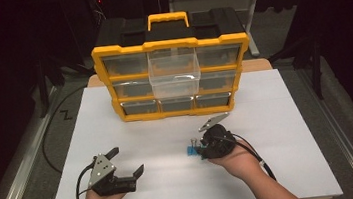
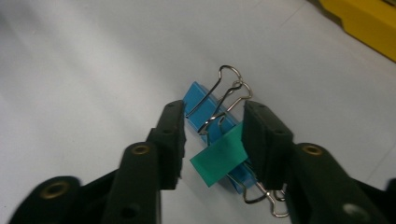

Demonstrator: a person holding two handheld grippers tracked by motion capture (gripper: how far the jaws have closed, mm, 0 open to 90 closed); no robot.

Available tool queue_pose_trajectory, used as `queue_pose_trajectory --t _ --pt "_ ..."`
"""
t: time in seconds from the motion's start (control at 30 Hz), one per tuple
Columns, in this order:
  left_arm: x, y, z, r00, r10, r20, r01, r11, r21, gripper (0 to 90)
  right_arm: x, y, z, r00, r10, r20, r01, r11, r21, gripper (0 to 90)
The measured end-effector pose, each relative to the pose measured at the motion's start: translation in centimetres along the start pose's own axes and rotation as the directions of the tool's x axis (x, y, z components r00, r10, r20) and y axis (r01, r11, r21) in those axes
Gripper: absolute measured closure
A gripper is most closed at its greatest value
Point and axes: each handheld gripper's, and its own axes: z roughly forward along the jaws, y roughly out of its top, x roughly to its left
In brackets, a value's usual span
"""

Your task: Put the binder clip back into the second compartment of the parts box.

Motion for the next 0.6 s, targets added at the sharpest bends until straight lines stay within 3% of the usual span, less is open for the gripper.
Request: queue_pose_trajectory --t 0.13,0.43,0.6 --pt "0.06 -0.01 -0.01 1.0000 0.000 0.001 0.000 1.0000 -0.002 0.2 0.13 0.00 0.28 0.9997 -0.006 0.022 0.006 1.000 0.016 70.3" --pt "0.02 0.02 -0.01 1.0000 -0.001 0.004 0.001 1.0000 -0.009 0.2 0.40 0.14 0.38 0.9998 0.006 0.018 -0.006 1.000 0.027 71.4" --pt "0.13 0.04 -0.14 1.0000 -0.004 0.002 0.004 0.9999 -0.011 0.2 0.40 0.17 0.49 0.9999 0.003 0.016 -0.003 0.999 0.034 76.4"
